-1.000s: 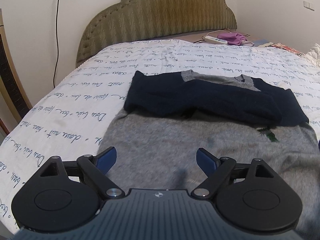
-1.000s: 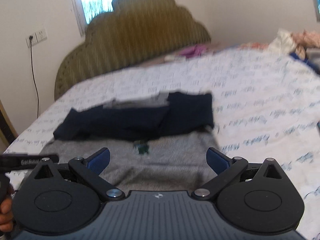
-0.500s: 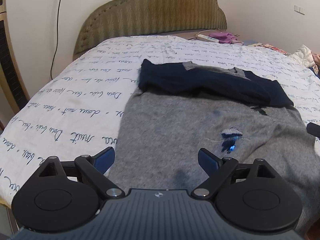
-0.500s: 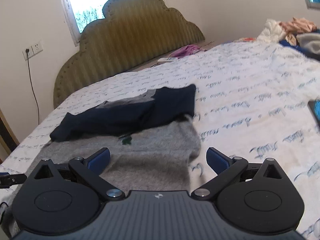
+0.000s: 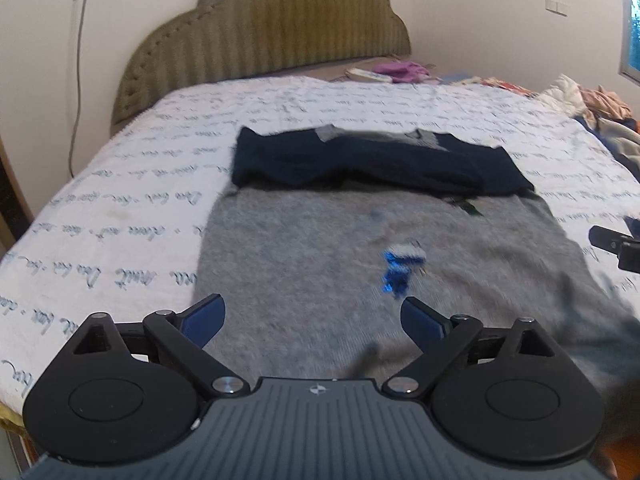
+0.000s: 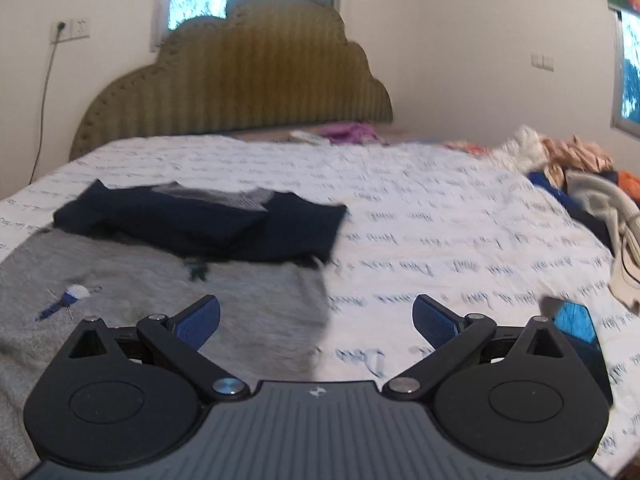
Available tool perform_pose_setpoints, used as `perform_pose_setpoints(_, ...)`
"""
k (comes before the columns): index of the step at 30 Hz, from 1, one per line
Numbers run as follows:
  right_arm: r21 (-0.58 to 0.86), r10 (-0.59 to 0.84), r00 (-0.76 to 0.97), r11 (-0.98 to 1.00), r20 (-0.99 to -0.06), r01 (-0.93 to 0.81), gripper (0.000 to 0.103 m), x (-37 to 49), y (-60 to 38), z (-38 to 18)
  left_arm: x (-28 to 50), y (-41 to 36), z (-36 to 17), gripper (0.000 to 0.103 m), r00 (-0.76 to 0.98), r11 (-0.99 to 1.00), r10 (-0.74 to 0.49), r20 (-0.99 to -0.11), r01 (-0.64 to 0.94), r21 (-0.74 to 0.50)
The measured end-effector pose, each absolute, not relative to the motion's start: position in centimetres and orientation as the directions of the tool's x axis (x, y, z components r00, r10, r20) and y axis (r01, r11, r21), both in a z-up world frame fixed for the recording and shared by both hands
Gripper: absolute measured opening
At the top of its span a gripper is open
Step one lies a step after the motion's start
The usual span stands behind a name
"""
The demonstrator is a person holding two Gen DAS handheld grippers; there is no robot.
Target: Fold small clothes
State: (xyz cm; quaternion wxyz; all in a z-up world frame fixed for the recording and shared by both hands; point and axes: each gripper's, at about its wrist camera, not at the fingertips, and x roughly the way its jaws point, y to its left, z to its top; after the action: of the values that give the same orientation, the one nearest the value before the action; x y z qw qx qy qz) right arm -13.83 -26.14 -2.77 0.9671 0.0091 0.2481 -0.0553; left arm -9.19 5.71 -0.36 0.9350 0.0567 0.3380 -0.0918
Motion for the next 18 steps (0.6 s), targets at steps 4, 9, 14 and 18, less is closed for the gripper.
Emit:
perform_pose_setpoints(4,0.095,0.001,0.841,0.994,-0.541,0.06,0.103,-14.6,-27.2,-3.9,-10.1,6.3,-1.0,0.096,0.755,0.972,-0.114,-0.645,0.219,0.084)
perform_pose_setpoints(9,0.13,0.089,0.827,0.991,-0.555,-0.02,0.103,-16.5,-27.0,-4.1,-11.1,9.0,-1.4,0.096,0.767,0.966,-0.102,-0.633,0.229,0.122)
perform_pose_setpoints(14,0.274,0.212,0.779,0.96,-0.59,-0.053,0.103,-17.9,-28.9,-4.9,-11.6,12.6,-1.8,0.096,0.755,0.962,-0.126,-0.644,0.251,0.106)
perform_pose_setpoints(18,0.32,0.264,0.749,0.945,-0.607,-0.074,0.103,-18.9,-29.4,-5.5,-11.7,14.7,-2.7,0.096,0.717,0.957,-0.198,-0.668,0.29,0.028)
